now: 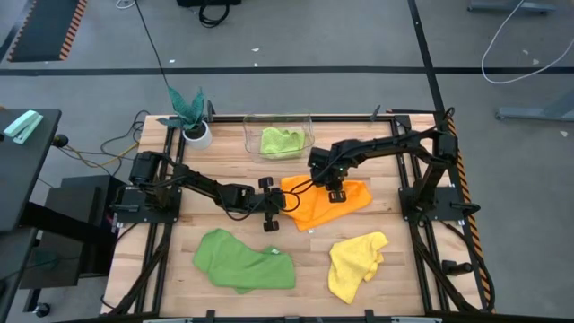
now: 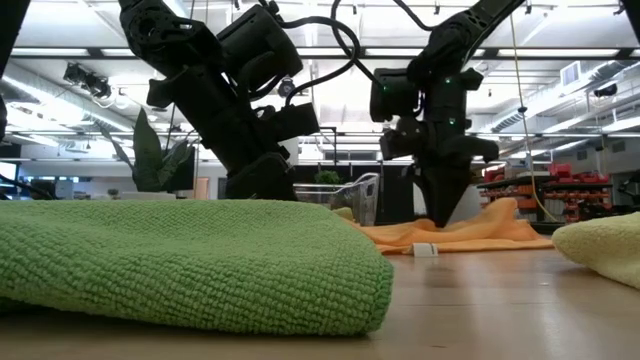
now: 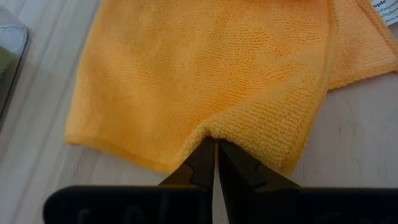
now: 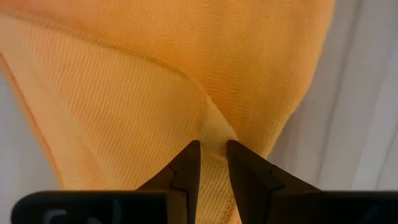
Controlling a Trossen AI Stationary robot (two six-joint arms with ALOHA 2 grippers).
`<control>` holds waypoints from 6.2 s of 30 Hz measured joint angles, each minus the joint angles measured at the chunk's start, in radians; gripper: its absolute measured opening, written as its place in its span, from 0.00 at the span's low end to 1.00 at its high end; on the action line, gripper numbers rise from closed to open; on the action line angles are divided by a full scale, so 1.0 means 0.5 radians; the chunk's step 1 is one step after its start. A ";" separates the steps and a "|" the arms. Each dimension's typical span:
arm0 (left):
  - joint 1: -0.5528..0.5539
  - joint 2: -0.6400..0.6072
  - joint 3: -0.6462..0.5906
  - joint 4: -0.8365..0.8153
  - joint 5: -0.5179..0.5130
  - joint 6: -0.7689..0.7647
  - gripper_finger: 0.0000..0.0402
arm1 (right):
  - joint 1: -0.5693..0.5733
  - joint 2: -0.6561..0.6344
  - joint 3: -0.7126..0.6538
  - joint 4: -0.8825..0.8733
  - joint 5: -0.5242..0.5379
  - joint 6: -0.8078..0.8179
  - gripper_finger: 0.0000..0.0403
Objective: Fold microfiber towels
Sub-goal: Fold the orange microfiber cloth
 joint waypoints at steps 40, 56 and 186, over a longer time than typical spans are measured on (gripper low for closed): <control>0.008 0.124 0.000 0.147 0.055 -0.015 0.20 | -0.002 0.000 0.000 0.026 0.108 -0.001 0.11; 0.005 0.126 0.000 0.150 -0.002 -0.105 0.02 | 0.000 -0.200 0.001 -0.012 0.247 0.164 0.01; 0.366 -0.245 -0.002 -0.169 0.538 -1.099 0.01 | -0.315 -0.420 0.030 -0.164 0.403 0.136 0.00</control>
